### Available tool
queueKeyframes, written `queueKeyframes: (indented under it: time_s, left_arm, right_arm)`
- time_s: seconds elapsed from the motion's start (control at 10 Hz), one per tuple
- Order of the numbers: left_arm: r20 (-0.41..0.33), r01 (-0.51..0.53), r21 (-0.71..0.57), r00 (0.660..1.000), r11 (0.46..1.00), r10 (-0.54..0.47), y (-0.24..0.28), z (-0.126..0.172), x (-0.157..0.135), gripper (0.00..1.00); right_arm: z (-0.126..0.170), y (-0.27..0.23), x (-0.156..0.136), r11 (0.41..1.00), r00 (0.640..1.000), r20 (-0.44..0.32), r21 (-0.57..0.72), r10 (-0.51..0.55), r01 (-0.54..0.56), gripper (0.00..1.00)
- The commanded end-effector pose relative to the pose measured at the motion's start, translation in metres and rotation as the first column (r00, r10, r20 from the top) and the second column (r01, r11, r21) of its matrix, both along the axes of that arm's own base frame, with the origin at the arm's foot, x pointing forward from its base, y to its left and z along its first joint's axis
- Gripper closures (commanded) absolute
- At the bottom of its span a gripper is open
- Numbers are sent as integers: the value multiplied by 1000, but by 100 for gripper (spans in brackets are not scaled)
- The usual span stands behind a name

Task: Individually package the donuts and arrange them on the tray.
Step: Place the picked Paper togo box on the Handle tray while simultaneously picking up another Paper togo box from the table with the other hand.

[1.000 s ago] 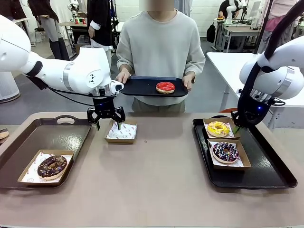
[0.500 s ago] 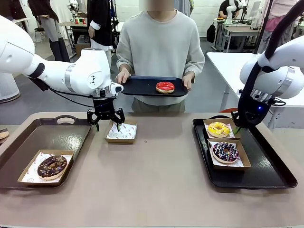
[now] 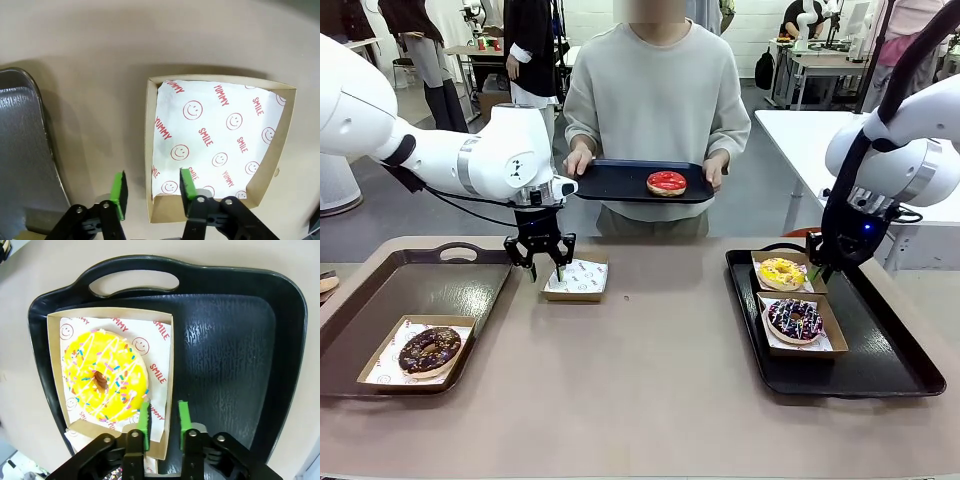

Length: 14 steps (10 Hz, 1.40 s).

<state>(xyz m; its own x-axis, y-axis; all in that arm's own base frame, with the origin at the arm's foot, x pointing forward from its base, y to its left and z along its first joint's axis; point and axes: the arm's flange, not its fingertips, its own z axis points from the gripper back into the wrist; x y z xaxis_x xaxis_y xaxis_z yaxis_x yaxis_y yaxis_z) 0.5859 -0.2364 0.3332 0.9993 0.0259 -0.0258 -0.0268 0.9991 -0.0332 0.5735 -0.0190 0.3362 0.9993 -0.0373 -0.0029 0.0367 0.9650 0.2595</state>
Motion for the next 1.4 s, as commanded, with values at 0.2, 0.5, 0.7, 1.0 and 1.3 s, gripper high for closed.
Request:
queueKeyframes:
  time_s: [0.2, 0.5, 0.7, 1.0, 1.3]
  left_arm:
    - [-6, -27, 38, 1000, 999, 27, -7, 1, 7, 100]
    - [-16, -33, 37, 999, 999, 34, -7, 1, 8, 100]
    - [-14, -37, 34, 999, 999, 38, -7, 1, 9, 100]
    - [-24, -11, -28, 1000, 1000, 11, 1, 32, -3, 100]
    - [2, 60, -78, 998, 995, -60, 3, 95, -19, 100]
  right_arm:
    - [6, -1, -5, 1000, 999, -21, -14, -26, 26, 9]
    - [6, -3, -6, 1000, 999, -27, -7, -27, 27, 0]
    - [8, -4, -8, 1000, 999, -25, -6, -28, 28, 0]
    - [36, -11, -53, 996, 1000, 13, 85, 12, -13, 0]
    - [72, -54, -125, 942, 994, 101, 324, 52, -82, 0]
